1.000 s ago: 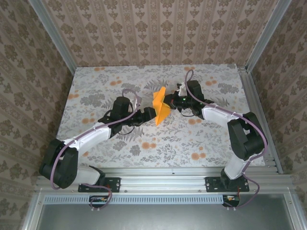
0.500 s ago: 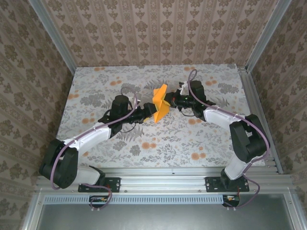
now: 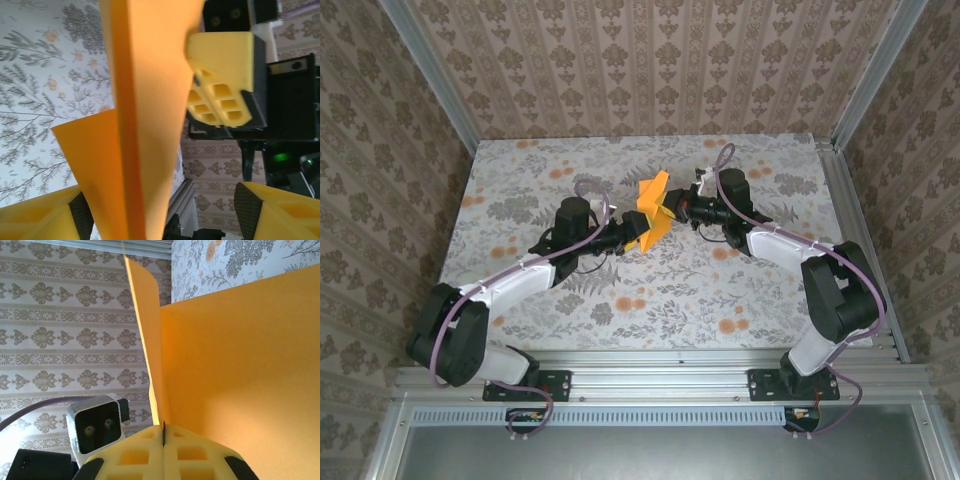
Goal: Fold a paper plane with a square sheet of paper (pick it up from the middle)
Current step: Turn over the paper at the center of the table.
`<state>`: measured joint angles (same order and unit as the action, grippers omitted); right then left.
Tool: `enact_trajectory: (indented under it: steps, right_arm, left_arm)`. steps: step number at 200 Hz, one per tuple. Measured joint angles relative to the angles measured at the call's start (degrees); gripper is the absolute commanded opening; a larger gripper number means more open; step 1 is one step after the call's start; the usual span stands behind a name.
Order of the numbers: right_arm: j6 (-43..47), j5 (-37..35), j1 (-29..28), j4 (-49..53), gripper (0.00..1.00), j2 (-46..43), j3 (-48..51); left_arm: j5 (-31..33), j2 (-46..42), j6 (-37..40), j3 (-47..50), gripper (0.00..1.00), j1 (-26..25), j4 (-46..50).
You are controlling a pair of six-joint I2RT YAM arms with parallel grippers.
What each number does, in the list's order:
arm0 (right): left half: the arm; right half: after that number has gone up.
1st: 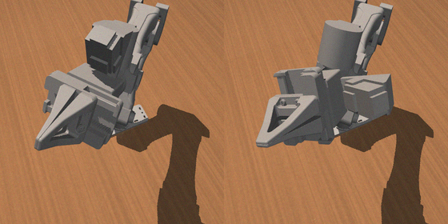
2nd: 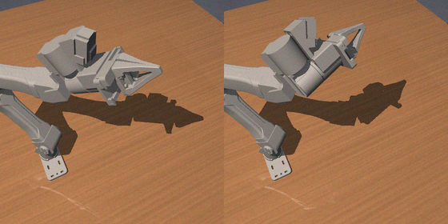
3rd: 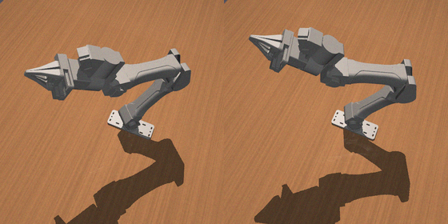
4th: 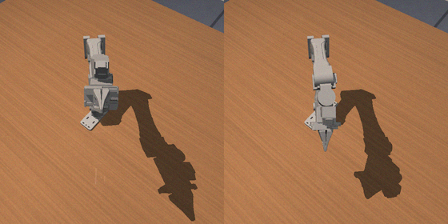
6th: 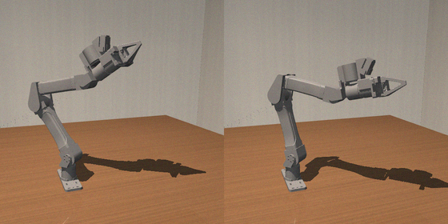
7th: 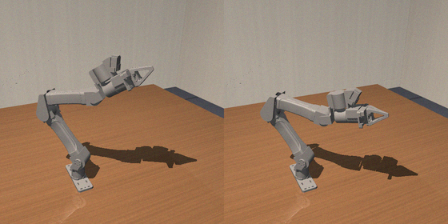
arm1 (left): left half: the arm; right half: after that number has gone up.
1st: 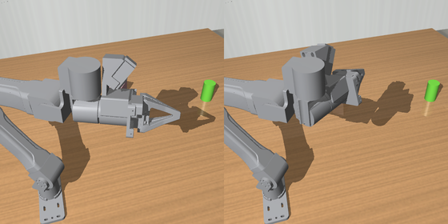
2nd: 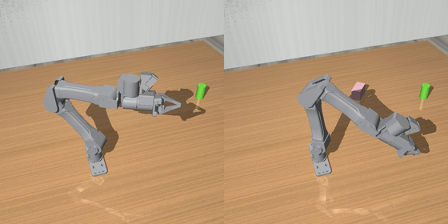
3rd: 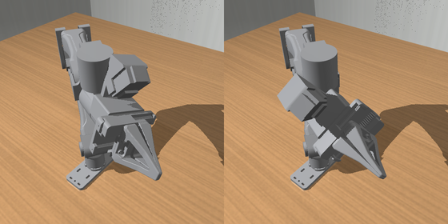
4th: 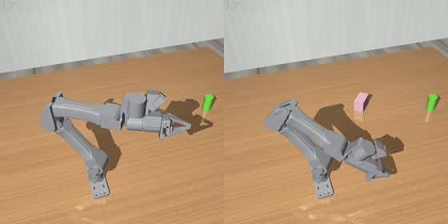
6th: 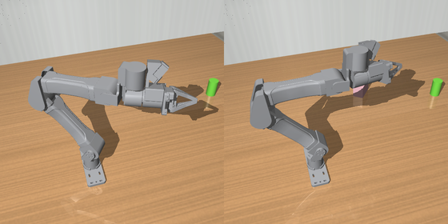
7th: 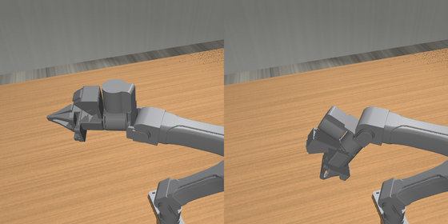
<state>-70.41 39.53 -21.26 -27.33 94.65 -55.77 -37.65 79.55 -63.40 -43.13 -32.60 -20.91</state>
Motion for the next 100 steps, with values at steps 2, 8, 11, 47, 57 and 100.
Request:
enact_trajectory:
  steps: [2,8,11,47,57,100]
  right_arm:
    - [-0.1,0.0,0.0,0.0,0.0,0.0,0.0]
    - [-0.3,0.0,0.0,-0.3,0.0,0.0,0.1]
    - [-0.3,0.0,0.0,-0.4,0.0,0.0,0.2]
    - [-1.1,0.0,0.0,-2.3,0.0,0.0,0.6]
    - [-1.5,0.1,0.0,-2.7,0.0,0.0,0.8]
    - [-1.9,0.4,0.1,-3.3,0.0,0.0,1.2]
  left_arm:
    - [-0.1,0.0,0.0,0.0,0.68,0.0,-0.1]
    - [-0.4,0.0,-0.1,-0.3,0.66,0.0,-0.2]
    - [-0.5,0.0,-0.2,-0.4,0.65,0.0,-0.2]
    - [-1.8,0.7,-0.3,-2.2,0.52,0.0,-0.3]
    - [-2.3,1.0,-0.3,-2.4,0.49,0.0,-0.3]
    - [-3.3,2.1,0.2,-2.9,0.37,0.0,1.5]
